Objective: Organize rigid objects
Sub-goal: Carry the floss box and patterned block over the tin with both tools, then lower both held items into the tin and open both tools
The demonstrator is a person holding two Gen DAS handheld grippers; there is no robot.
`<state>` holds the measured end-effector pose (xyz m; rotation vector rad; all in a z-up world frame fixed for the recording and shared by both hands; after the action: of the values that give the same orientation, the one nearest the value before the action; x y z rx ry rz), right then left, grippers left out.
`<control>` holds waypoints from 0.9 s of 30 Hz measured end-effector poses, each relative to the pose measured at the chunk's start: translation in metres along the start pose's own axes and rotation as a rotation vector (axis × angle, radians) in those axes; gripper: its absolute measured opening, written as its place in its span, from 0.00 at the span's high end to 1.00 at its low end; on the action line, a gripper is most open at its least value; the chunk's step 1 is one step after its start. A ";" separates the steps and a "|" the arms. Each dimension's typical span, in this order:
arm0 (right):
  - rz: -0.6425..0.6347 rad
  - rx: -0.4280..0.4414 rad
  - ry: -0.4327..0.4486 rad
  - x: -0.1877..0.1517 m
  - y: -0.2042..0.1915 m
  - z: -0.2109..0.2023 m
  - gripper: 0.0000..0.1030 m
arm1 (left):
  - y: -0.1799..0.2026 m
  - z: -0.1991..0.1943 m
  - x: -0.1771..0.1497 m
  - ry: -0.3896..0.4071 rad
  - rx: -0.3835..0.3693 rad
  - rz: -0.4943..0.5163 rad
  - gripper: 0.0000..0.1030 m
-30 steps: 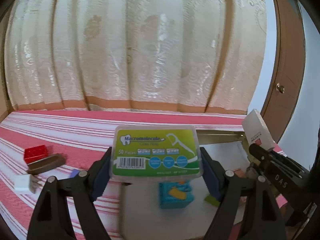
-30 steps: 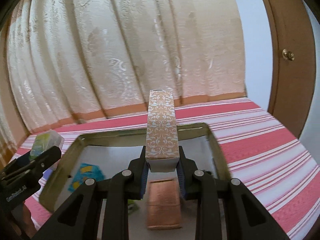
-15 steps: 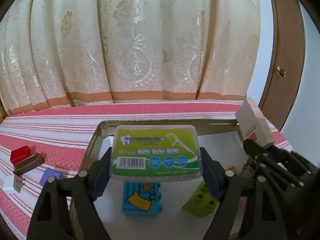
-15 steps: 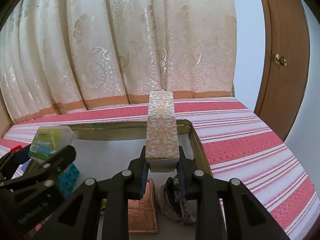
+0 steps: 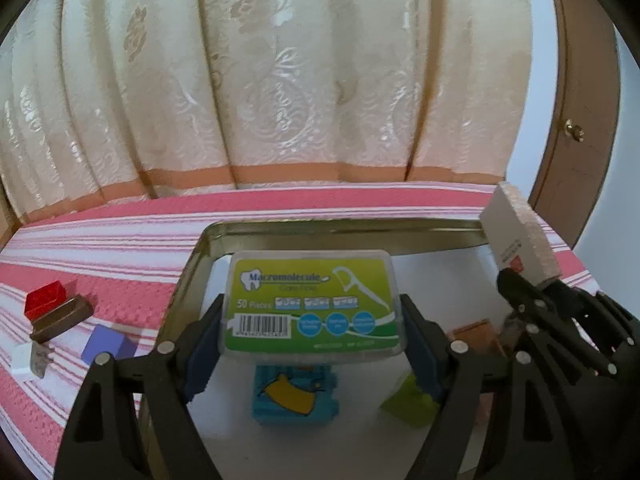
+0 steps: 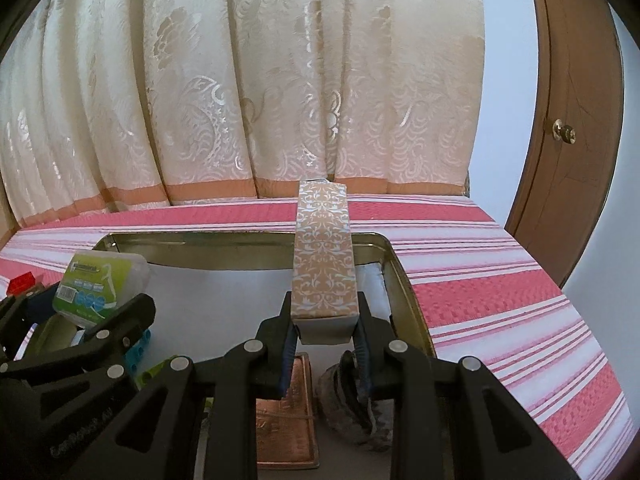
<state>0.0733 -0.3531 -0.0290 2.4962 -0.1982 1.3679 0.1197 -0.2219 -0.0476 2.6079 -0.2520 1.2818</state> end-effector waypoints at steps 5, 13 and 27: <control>0.004 0.000 -0.006 -0.001 0.000 0.001 0.68 | 0.000 0.001 -0.002 -0.018 -0.003 0.004 0.20; 0.075 -0.031 0.035 0.003 0.015 -0.008 0.33 | -0.008 -0.008 0.002 0.031 -0.003 -0.027 0.03; 0.115 -0.016 0.060 0.005 0.019 -0.007 0.25 | -0.032 -0.030 0.009 0.155 0.042 -0.049 0.01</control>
<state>0.0650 -0.3689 -0.0180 2.4614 -0.3431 1.4776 0.1107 -0.1830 -0.0265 2.5149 -0.1353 1.4775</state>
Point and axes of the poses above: each gripper's, at about its wrist camera, not at the fingertips, and z roughly the way its jaws point, y to its right, x to its top, the point moved 9 cm from there along z, roughly the way its jaws point, and after that the axes turned 6 degrees about -z, right-handed, at the moved point
